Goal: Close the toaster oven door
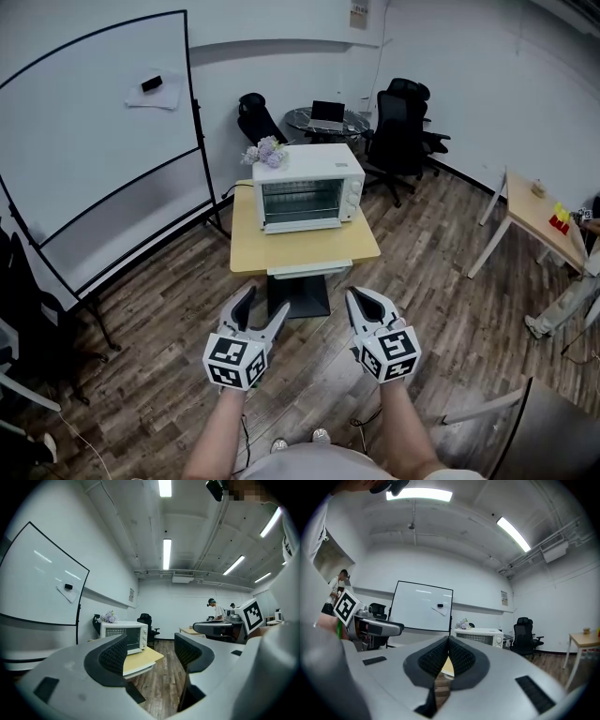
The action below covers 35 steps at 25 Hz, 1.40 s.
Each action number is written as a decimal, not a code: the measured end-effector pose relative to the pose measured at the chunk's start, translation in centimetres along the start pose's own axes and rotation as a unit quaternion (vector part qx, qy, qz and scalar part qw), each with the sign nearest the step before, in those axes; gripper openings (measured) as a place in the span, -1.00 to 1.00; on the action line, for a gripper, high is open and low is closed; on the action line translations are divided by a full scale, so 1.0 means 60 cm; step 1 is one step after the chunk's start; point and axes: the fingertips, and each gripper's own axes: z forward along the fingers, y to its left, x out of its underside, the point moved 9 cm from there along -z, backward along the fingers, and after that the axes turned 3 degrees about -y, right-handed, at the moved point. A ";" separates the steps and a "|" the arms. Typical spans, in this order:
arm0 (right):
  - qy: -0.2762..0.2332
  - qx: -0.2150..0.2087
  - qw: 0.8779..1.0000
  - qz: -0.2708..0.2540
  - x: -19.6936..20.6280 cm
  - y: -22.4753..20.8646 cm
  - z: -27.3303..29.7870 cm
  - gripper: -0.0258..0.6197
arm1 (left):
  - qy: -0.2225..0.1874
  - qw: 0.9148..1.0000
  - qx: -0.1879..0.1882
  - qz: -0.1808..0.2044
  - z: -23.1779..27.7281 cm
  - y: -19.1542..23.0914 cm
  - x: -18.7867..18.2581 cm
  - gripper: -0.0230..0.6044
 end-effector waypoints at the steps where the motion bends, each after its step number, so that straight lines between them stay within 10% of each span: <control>1: 0.001 0.000 1.000 0.000 0.000 -0.001 -0.001 -0.92 | 0.001 1.000 -0.001 0.001 0.001 -0.001 0.000 0.02; 35: -0.014 -0.040 0.999 0.002 0.034 -0.183 0.095 -0.92 | 0.015 0.999 -0.029 0.010 0.200 -0.036 0.033 0.13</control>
